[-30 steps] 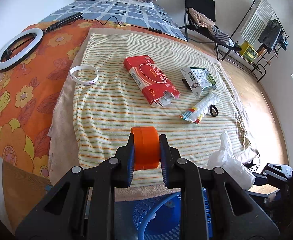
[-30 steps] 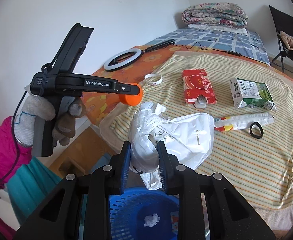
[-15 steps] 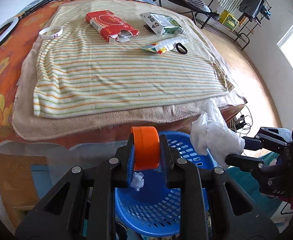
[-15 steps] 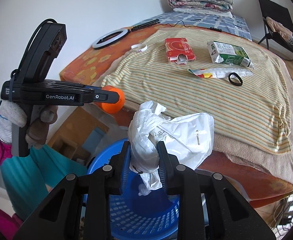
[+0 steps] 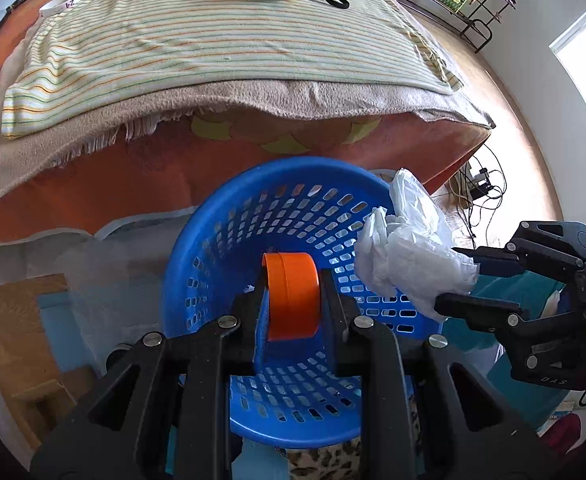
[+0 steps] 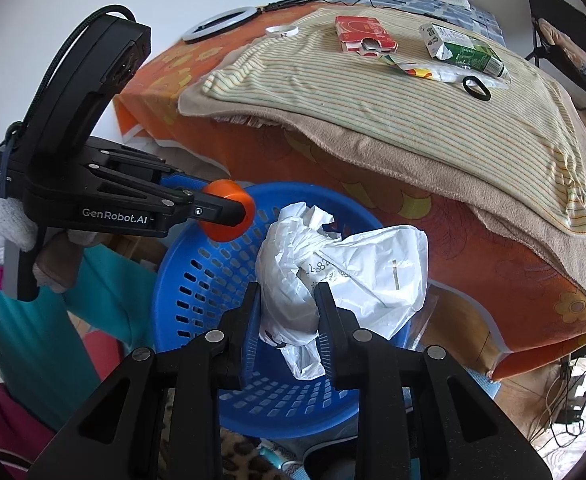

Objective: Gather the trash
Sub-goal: 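Carry cap and tissues to the blue basket and open both tools, then grasp the white wristband with the left tool while the right tool grasps the black hair tie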

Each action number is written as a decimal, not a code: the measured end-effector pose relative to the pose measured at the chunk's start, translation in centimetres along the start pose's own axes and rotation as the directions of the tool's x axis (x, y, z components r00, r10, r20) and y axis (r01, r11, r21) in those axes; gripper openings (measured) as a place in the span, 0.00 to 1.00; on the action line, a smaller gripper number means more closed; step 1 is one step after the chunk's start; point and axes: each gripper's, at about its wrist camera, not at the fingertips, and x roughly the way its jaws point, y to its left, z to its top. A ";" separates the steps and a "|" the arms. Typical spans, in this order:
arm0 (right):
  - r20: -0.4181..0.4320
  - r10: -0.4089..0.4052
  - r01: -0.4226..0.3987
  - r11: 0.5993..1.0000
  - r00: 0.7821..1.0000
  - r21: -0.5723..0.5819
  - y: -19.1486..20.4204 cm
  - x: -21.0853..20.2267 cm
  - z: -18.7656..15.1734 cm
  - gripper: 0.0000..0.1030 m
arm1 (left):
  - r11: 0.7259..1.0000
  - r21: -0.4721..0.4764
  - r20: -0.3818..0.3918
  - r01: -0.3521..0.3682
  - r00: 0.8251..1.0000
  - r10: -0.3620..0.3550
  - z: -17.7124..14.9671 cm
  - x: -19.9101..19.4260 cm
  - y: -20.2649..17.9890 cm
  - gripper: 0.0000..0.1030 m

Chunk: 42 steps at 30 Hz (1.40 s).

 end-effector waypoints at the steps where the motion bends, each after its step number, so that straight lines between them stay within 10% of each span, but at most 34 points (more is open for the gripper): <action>1: -0.010 0.001 -0.001 1.000 1.000 0.002 0.0 0.3 -0.3 0.25 | 1.000 0.001 -0.011 -0.003 1.000 0.003 -0.2 0.4 -0.1 0.21; 11: -0.090 -0.017 0.015 1.000 0.996 -0.013 0.1 2.2 -2.0 0.26 | 0.999 0.011 -0.052 -0.030 0.998 0.031 -1.1 1.8 0.0 0.21; 15: -0.105 -0.044 0.044 0.999 0.993 -0.010 -0.1 2.6 -2.2 0.30 | 0.999 -0.005 -0.051 -0.031 0.998 0.031 -1.0 1.7 0.4 0.44; 20: -0.092 -0.068 0.069 0.998 0.993 0.010 -0.5 2.4 -1.9 0.56 | 0.999 -0.025 -0.039 -0.038 0.999 0.038 -0.7 1.4 0.8 0.46; 42: -0.013 -0.141 0.141 0.974 0.990 0.175 -4.7 -0.5 2.8 0.68 | 0.987 -0.142 0.094 -0.075 0.992 0.089 4.6 -3.5 4.1 0.70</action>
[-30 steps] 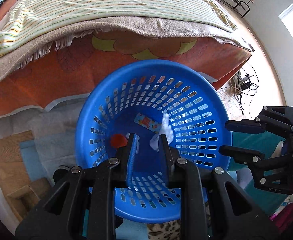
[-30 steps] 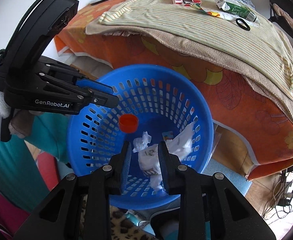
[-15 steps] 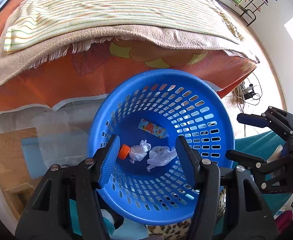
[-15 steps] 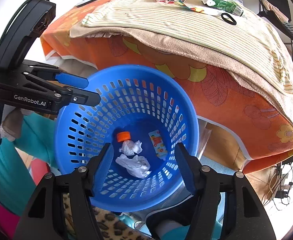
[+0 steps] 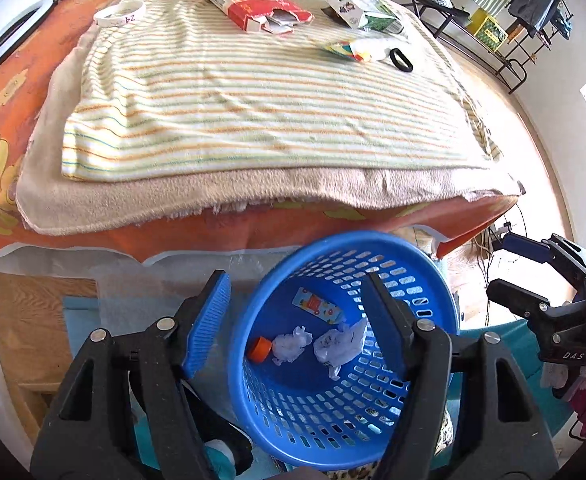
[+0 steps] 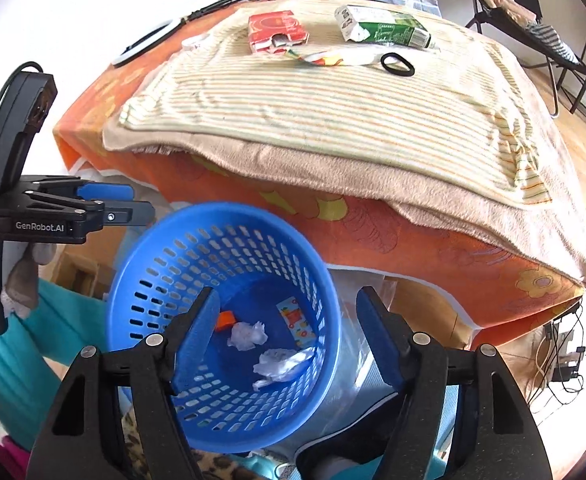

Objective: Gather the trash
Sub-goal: 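Grasp the white wristband with the left tool while the right tool grasps the black hair tie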

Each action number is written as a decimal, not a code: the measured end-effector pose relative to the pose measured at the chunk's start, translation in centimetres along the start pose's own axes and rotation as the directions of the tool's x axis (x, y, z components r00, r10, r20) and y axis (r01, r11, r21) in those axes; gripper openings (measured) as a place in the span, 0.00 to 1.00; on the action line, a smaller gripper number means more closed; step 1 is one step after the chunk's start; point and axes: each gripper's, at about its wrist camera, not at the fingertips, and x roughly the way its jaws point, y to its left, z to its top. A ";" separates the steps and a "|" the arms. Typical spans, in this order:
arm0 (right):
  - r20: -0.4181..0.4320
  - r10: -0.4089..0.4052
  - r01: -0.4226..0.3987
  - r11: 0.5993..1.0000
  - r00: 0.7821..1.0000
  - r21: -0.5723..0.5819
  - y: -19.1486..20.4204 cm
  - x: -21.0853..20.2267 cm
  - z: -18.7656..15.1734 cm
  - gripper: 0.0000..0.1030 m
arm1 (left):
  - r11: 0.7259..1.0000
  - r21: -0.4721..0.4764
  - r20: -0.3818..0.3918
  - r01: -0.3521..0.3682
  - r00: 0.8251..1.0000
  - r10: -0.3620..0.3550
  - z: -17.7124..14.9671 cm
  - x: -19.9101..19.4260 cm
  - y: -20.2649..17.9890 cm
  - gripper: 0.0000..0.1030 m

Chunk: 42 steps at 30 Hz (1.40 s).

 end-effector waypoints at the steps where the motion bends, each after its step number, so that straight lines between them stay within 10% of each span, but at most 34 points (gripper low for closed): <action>1: 0.008 -0.003 0.002 1.000 1.000 0.007 -0.3 -0.2 0.6 0.69 | 1.000 -0.007 0.012 -0.003 1.000 0.003 0.5 -0.3 0.3 0.70; 26: 0.175 -0.099 0.088 0.994 0.980 0.070 -7.9 2.3 14.8 0.73 | 0.978 -0.142 0.228 -0.150 0.957 0.180 17.1 -2.2 11.3 0.70; 33: 0.138 -0.092 0.083 0.994 0.986 0.072 -9.2 4.7 16.3 0.73 | 0.972 -0.131 0.192 -0.193 0.957 0.216 20.3 0.8 13.3 0.43; 42: 0.127 -0.067 0.063 0.997 0.990 0.033 -9.1 6.6 18.0 0.73 | 0.964 -0.072 0.162 -0.258 0.950 0.266 22.8 4.0 14.1 0.35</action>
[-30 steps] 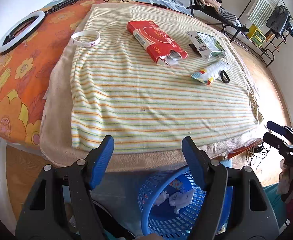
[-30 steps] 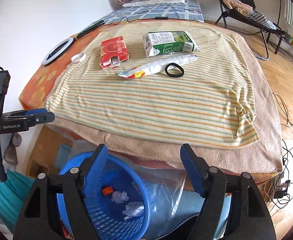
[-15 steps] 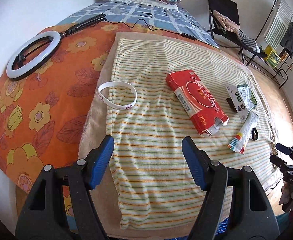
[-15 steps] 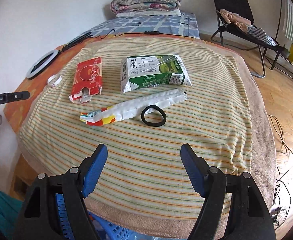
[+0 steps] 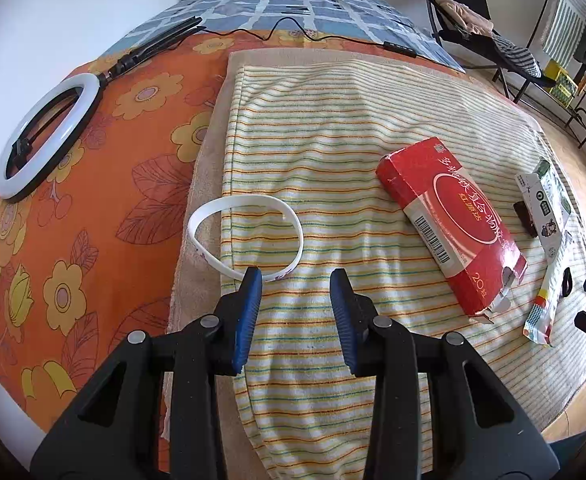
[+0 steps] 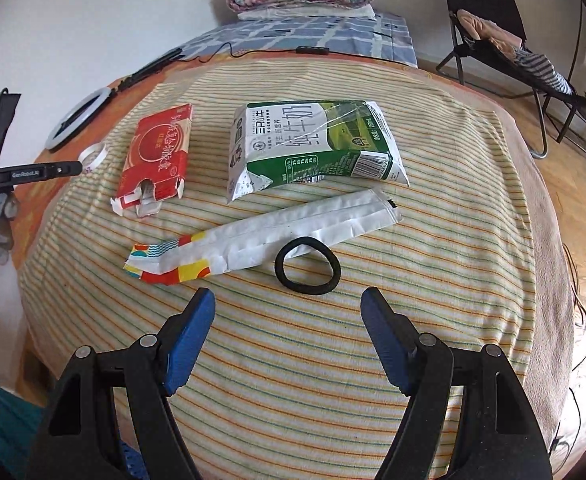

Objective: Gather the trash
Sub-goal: 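Grasp the white wristband with the left tool while the right tool grasps the black hair tie, then carry wristband and hair tie to the blue basket and open both tools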

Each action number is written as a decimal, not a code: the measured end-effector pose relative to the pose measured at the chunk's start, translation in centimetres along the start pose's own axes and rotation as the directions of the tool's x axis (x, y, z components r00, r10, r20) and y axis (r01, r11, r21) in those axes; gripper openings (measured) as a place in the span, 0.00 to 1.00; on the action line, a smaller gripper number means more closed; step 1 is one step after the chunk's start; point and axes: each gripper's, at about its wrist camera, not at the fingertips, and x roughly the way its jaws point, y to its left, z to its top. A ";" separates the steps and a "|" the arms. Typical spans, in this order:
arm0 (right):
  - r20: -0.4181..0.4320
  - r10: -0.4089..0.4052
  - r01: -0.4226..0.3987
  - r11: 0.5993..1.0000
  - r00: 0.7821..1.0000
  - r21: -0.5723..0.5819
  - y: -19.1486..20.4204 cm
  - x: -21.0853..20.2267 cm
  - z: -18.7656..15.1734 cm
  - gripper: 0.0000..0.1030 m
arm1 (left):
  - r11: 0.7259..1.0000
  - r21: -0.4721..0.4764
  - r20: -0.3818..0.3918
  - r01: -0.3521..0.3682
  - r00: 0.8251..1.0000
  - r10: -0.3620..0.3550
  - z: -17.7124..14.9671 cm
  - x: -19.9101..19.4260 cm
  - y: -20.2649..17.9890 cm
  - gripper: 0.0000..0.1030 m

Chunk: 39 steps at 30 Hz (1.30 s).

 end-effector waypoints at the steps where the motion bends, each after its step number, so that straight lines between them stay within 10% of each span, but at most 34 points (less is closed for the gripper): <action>1: -0.004 0.002 -0.002 1.000 1.000 -0.005 0.1 0.3 0.1 0.73 | 1.000 0.005 -0.003 -0.007 1.000 0.007 0.1 0.4 0.0 0.35; 9: -0.021 -0.025 0.024 0.999 0.999 -0.025 0.0 2.1 0.9 0.67 | 0.999 0.025 -0.009 -0.022 1.000 0.023 1.0 2.0 0.0 0.30; 23: -0.041 0.006 -0.004 0.999 0.999 0.032 -1.8 2.8 0.7 0.11 | 1.000 0.014 0.008 -0.014 1.000 0.014 0.9 1.9 0.7 0.11; 39: 0.055 0.016 -0.015 1.000 0.998 -0.009 -0.1 -0.5 1.3 0.07 | 0.997 -0.045 0.096 0.060 0.994 -0.056 0.7 -2.8 1.4 0.09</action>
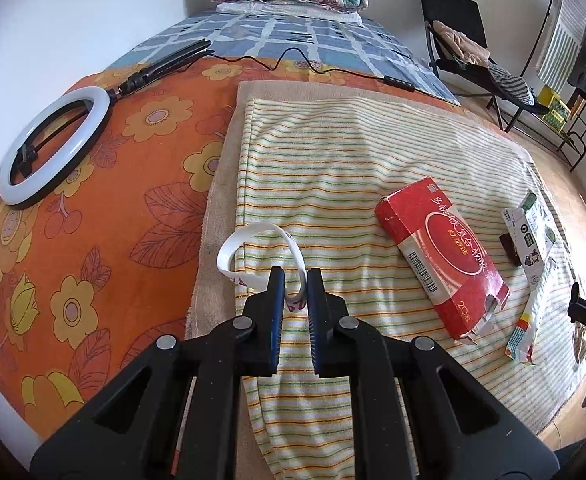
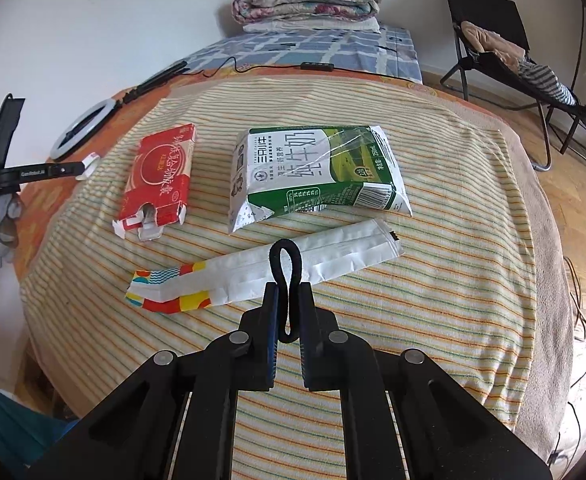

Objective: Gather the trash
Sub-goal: 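Carry wristband and hair tie to the blue basket and open both tools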

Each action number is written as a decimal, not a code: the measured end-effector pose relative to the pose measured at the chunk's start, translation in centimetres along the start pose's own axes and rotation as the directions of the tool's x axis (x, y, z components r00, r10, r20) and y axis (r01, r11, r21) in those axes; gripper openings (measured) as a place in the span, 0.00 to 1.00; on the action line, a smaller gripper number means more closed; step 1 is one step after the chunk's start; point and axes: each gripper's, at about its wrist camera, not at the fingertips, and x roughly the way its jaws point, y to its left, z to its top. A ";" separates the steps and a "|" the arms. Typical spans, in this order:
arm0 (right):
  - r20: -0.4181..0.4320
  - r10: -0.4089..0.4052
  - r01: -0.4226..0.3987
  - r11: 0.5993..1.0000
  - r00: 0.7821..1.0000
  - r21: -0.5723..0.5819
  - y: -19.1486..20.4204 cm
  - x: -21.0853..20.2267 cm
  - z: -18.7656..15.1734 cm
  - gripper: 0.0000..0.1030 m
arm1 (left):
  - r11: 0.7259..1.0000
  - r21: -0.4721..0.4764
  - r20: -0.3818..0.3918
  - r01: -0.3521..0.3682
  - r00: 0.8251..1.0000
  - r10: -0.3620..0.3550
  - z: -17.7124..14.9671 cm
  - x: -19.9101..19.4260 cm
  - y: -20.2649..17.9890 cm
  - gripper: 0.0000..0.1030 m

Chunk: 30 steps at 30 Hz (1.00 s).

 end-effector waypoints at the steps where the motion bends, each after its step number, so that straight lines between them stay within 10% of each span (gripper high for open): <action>1: 0.007 0.004 -0.004 1.000 1.000 -0.002 0.2 -0.3 0.1 0.07 | 1.000 -0.002 0.006 0.011 1.000 -0.011 0.0 -0.5 -0.1 0.09; 30: 0.058 0.123 -0.116 0.987 0.991 -0.113 7.8 -9.4 -6.0 0.07 | 0.949 0.138 0.010 0.283 0.958 -0.288 -10.8 -13.8 -10.8 0.09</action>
